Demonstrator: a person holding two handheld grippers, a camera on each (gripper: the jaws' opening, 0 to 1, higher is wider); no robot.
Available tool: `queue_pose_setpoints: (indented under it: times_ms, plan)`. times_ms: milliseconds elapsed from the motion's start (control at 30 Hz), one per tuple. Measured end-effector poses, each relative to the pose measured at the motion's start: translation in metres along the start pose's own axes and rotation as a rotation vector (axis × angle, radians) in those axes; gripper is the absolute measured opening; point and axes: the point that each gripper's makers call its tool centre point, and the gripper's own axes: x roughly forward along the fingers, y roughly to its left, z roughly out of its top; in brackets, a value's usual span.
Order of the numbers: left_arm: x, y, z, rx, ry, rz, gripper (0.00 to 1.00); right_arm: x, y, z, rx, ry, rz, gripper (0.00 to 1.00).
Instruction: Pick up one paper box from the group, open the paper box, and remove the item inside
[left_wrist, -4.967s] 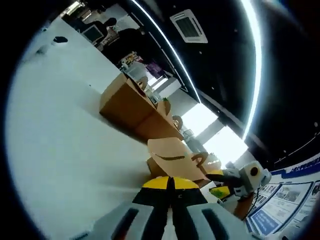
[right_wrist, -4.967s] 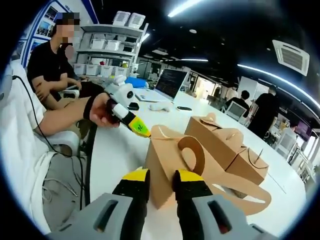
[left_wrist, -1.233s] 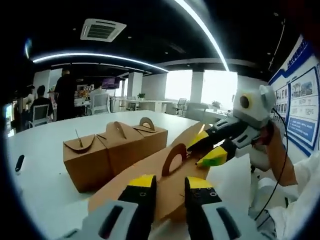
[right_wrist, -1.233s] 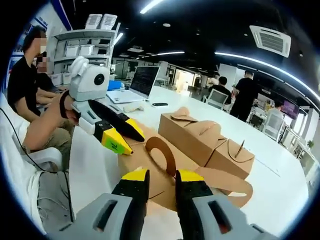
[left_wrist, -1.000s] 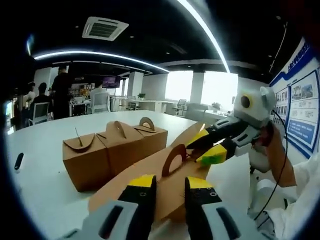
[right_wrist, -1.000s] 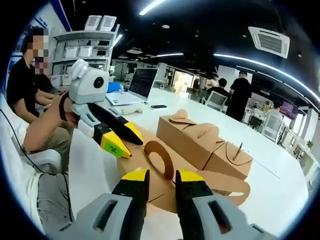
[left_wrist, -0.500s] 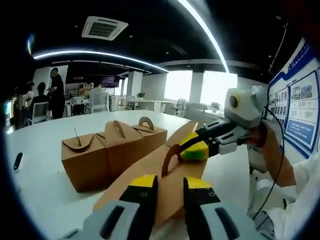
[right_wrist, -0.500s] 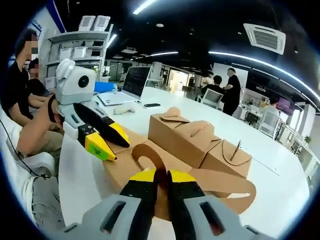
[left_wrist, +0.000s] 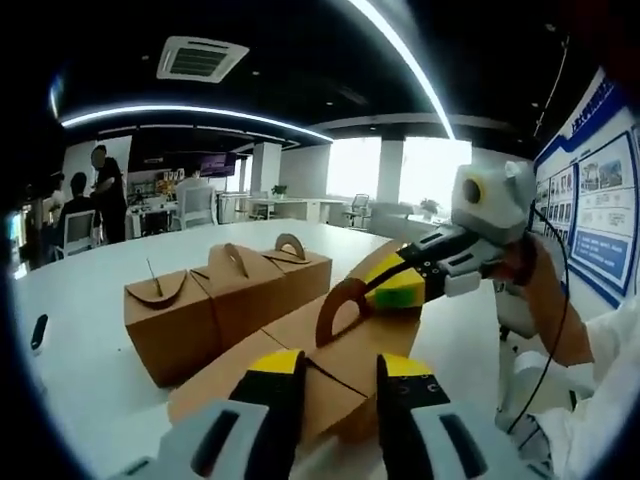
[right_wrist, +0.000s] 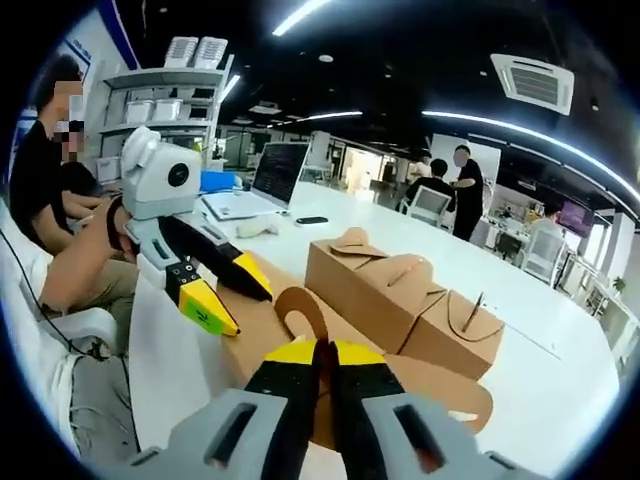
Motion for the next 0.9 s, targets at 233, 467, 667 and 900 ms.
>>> queue_pose_setpoints:
  times_ms: [233,467,667,900]
  plan:
    - [-0.0027,-0.0021,-0.0014,0.003,0.007,-0.005,0.35,-0.0049,0.0038,0.0051,-0.009,-0.023,0.012,0.05]
    - [-0.0046,-0.0008,-0.0008,0.003,0.012,-0.008,0.27,-0.0082,0.005,0.0093,-0.013,-0.046,0.017,0.04]
    - [-0.0041,-0.0017,-0.0009,-0.006,0.015,-0.021,0.28,-0.0083,0.0046,0.0077,-0.015,-0.046,0.015,0.04]
    - [-0.0023,-0.003,-0.0018,-0.018,0.003,-0.033,0.28,-0.0078,0.003,0.0008,-0.023,-0.033,0.012,0.06]
